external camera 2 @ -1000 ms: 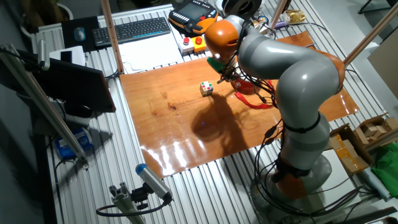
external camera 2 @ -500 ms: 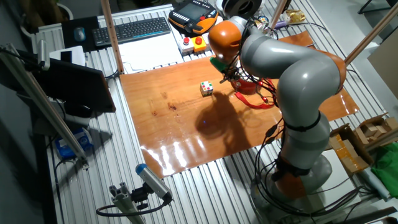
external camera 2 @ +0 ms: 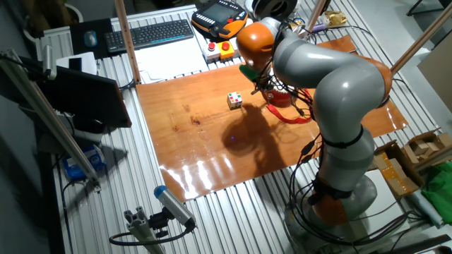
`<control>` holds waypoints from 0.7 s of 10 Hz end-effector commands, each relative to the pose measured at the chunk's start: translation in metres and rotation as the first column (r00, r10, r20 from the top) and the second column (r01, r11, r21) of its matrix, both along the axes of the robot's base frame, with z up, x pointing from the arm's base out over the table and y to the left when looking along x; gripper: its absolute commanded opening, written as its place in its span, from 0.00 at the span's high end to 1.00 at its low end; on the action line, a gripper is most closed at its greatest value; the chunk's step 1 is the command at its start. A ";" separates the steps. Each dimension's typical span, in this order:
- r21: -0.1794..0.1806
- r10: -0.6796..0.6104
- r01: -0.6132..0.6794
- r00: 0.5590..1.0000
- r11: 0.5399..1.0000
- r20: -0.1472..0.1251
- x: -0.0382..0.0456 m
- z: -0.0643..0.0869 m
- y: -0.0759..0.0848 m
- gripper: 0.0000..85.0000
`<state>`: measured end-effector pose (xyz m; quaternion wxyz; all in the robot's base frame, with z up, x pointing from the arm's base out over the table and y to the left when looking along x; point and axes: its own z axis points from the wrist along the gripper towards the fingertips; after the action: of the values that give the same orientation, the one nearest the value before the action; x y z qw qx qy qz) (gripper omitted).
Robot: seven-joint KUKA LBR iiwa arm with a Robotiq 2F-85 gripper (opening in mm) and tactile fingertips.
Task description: Play the drum
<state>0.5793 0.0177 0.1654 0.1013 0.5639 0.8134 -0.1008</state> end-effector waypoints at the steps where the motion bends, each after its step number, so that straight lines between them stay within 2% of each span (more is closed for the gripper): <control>1: 0.033 -0.016 0.016 1.000 0.999 -0.013 0.0008 -0.003 0.000 0.99; 3: 0.059 -0.022 0.023 0.999 0.998 -0.028 0.0007 -0.005 -0.001 0.99; 4: 0.063 -0.041 0.041 0.999 0.997 -0.003 0.0008 -0.005 0.000 0.99; 5: 0.060 -0.046 0.046 0.999 0.997 0.009 0.0013 -0.004 0.000 0.99; 6: 0.063 -0.036 0.037 0.999 0.997 -0.015 0.0013 -0.004 0.000 0.99; 7: 0.059 -0.031 0.032 0.999 0.998 -0.026 0.0008 -0.004 0.000 0.99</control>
<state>0.5799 0.0175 0.1616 0.0787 0.5754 0.8092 -0.0883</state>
